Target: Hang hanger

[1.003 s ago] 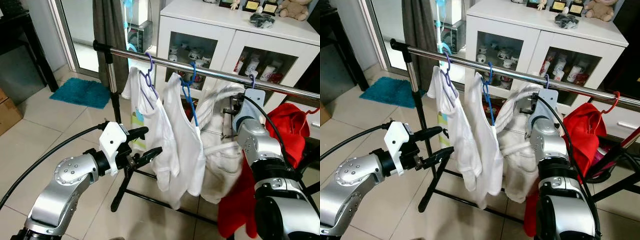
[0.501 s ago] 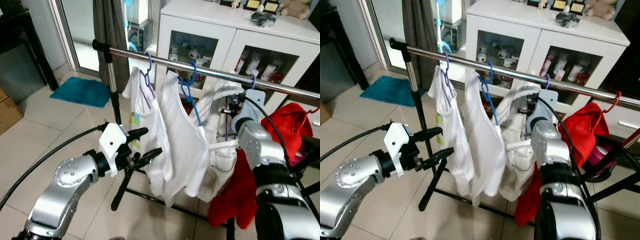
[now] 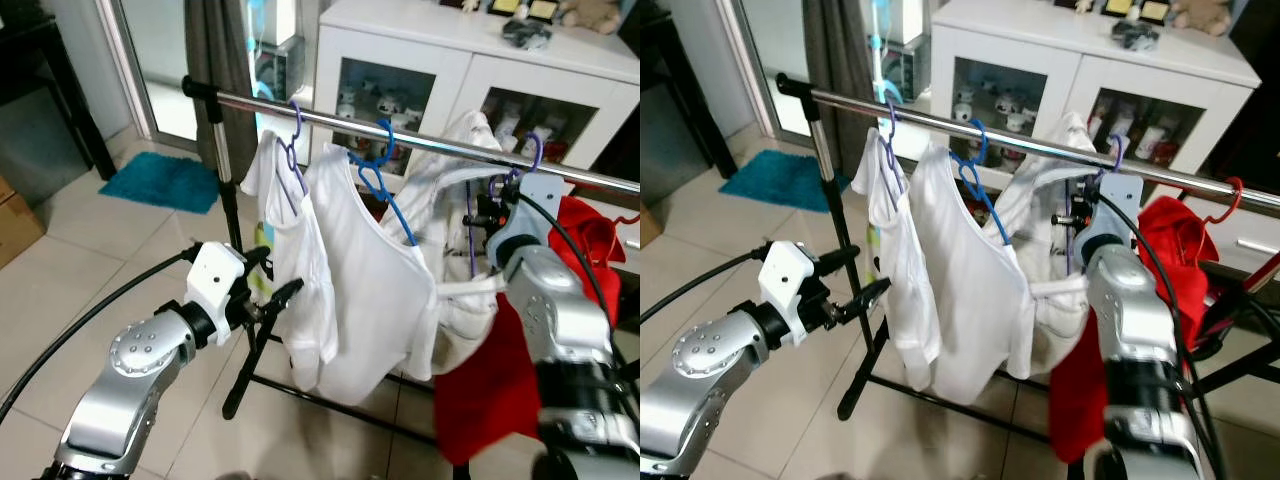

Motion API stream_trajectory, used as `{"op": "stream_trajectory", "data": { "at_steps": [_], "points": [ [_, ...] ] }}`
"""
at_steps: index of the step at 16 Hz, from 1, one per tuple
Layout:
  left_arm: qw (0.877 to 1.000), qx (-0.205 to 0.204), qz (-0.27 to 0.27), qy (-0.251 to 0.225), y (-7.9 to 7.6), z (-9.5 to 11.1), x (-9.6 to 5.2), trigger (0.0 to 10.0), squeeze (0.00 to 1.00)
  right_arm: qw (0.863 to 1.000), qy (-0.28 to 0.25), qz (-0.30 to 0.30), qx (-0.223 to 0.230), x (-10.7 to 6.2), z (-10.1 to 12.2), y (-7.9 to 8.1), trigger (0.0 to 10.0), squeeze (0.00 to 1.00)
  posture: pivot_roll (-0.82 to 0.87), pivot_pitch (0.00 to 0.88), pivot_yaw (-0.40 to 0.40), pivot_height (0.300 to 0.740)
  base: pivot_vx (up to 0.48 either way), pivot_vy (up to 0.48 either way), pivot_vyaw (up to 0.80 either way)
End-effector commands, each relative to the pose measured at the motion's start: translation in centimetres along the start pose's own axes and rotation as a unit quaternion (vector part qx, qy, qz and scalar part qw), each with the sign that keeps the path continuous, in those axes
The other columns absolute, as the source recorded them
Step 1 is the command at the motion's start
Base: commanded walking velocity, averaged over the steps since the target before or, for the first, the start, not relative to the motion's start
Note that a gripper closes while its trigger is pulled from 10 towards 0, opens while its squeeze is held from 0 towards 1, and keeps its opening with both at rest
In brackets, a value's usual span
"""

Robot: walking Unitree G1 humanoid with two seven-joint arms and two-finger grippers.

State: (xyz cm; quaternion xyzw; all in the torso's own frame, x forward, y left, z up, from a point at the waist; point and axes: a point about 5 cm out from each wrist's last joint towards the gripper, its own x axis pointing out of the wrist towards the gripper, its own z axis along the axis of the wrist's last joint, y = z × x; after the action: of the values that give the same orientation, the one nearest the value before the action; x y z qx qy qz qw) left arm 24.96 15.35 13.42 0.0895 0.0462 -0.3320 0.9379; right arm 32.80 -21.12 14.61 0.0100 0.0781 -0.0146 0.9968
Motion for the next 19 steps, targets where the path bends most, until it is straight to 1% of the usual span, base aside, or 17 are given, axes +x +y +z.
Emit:
{"op": "stream_trajectory", "data": {
  "at_steps": [1,2,4,6,7,8,9,14,19],
  "points": [
    [1.0,-0.002,0.02,0.006,0.1,-0.2,-0.2,10.0,0.0,0.999,-0.025,0.021,-0.026,-0.8,1.4,0.4,0.0,0.0,-0.06,0.0,-0.074,0.74,0.0,0.0,0.0],
    [1.0,-0.009,0.029,0.007,0.0,-0.4,-0.4,10.0,0.0,0.999,-0.014,0.031,-0.039,-1.7,0.5,0.7,0.0,0.0,-0.07,0.0,-0.076,0.74,0.0,0.0,0.0],
    [0.999,-0.018,0.041,0.009,-0.3,-0.7,-0.5,10.0,0.0,0.999,0.006,0.031,-0.044,-3.3,-1.4,1.2,0.0,0.0,-0.07,0.002,-0.078,0.74,-0.139,0.0,0.0],
    [0.999,-0.02,0.044,0.01,-0.4,-0.8,-0.4,10.0,0.0,0.999,0.015,0.027,-0.044,-4.0,-2.4,1.8,0.0,0.0,-0.07,0.005,-0.084,0.74,-0.276,0.0,0.0],
    [0.999,-0.019,0.045,0.01,-0.4,-0.8,-0.4,10.0,0.0,0.999,0.017,0.025,-0.042,-4.1,-2.5,1.9,0.0,0.0,-0.07,0.005,-0.084,0.74,-0.274,0.0,0.0],
    [0.999,-0.02,0.047,0.012,-0.4,-0.8,-0.5,10.0,0.0,0.999,0.02,0.008,-0.028,-4.3,-2.6,1.9,0.0,0.0,-0.07,0.005,-0.084,0.74,-0.277,0.0,0.0],
    [0.999,-0.021,0.048,0.012,-0.4,-0.9,-0.5,10.0,0.0,0.999,0.02,0.005,-0.024,-4.4,-2.6,1.9,0.0,0.0,-0.07,0.005,-0.084,0.74,-0.277,0.0,0.0],
    [0.999,-0.02,0.047,0.015,-0.4,-0.8,-0.4,10.0,0.0,1.0,0.026,0.009,-0.007,-4.9,-3.1,3.2,0.0,0.0,-0.07,0.002,-0.076,0.74,-0.272,0.0,0.0],
    [0.999,-0.019,0.04,0.015,-0.4,-0.8,-0.3,10.0,0.0,1.0,0.03,0.005,-0.001,-5.0,-3.2,3.2,0.0,0.0,-0.07,0.0,-0.068,0.74,-0.262,0.0,0.0]
  ]
}}
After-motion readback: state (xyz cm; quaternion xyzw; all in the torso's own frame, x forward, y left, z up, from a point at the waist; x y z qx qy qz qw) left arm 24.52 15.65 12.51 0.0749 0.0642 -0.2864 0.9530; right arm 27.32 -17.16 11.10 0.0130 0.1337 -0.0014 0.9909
